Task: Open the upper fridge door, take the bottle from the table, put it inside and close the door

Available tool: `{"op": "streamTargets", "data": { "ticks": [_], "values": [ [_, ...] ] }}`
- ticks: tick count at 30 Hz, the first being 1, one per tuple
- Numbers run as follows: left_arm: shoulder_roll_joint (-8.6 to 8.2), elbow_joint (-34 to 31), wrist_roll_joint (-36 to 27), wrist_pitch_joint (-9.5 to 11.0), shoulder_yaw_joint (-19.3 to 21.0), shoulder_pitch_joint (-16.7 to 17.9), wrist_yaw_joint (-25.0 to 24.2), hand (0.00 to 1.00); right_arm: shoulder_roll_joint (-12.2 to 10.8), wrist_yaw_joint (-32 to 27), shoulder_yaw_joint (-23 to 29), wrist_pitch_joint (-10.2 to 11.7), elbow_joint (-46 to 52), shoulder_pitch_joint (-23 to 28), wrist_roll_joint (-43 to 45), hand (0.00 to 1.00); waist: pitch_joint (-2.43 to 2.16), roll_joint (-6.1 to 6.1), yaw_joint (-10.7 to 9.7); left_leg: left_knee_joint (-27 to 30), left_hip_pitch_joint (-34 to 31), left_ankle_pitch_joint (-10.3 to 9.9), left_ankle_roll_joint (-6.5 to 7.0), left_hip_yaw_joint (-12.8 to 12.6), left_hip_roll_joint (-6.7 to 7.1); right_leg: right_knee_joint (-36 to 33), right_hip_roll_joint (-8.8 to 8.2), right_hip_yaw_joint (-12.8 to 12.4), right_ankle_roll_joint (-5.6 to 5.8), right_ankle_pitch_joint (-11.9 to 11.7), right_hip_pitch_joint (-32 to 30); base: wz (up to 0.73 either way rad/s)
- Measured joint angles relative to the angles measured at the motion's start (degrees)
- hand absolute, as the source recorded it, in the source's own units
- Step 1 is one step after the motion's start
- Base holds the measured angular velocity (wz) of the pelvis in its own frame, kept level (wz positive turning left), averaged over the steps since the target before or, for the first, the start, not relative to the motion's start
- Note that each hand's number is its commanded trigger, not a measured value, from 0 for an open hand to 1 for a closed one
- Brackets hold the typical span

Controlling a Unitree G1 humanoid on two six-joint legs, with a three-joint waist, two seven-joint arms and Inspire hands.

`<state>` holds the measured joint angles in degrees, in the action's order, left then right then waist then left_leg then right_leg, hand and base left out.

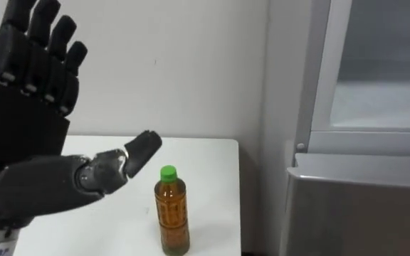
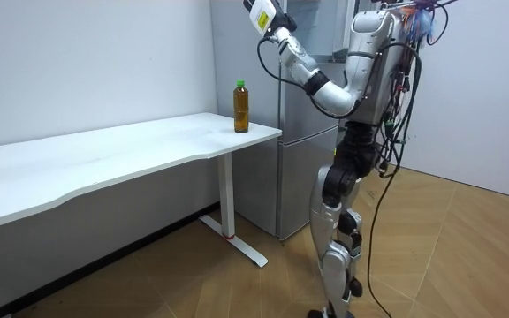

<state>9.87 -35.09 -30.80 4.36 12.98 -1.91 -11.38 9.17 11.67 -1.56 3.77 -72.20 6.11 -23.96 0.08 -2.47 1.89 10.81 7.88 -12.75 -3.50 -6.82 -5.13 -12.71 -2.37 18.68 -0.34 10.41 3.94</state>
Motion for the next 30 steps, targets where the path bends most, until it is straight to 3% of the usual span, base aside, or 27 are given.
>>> {"op": "streamTargets", "data": {
  "ticks": [7,16,24,30],
  "values": [
    [-0.18,0.53,-0.16,0.04,-0.66,0.00,-0.05,0.00,-0.28,0.15,0.62,0.45,0.71,0.90,-0.16,0.00,0.22,0.18,-1.44,-0.06,1.41,0.00,0.00,0.22,0.14,0.16,-0.15,-0.01,0.21,0.56,1.07,0.02],
    [-0.34,0.80,-0.03,-0.51,-12.41,-1.91,-0.44,0.00,-0.61,0.04,-0.04,0.41,0.83,-0.46,-0.12,0.00,0.24,0.09,-5.95,-0.06,2.12,0.00,0.00,-0.84,0.07,-0.03,0.07,-1.54,0.08,0.56,1.00,-0.08],
    [-0.33,2.67,-0.37,-4.23,-20.73,-9.62,-3.85,0.00,-0.58,-0.07,-0.61,-0.03,1.01,-2.18,-1.22,0.00,0.74,-1.26,-11.39,-0.09,2.31,0.00,0.00,-2.36,-0.06,-0.11,0.59,-4.17,-0.03,0.48,0.78,-0.16],
    [-0.33,2.83,-4.78,-4.81,-24.04,-14.59,-7.93,0.00,-0.60,-0.23,-0.58,-0.16,1.07,-2.50,-2.80,0.00,0.78,-1.43,-14.70,-0.41,2.95,0.00,0.00,-3.69,-0.12,0.03,0.81,-5.62,-0.04,0.48,0.70,-0.14]
  ]
}}
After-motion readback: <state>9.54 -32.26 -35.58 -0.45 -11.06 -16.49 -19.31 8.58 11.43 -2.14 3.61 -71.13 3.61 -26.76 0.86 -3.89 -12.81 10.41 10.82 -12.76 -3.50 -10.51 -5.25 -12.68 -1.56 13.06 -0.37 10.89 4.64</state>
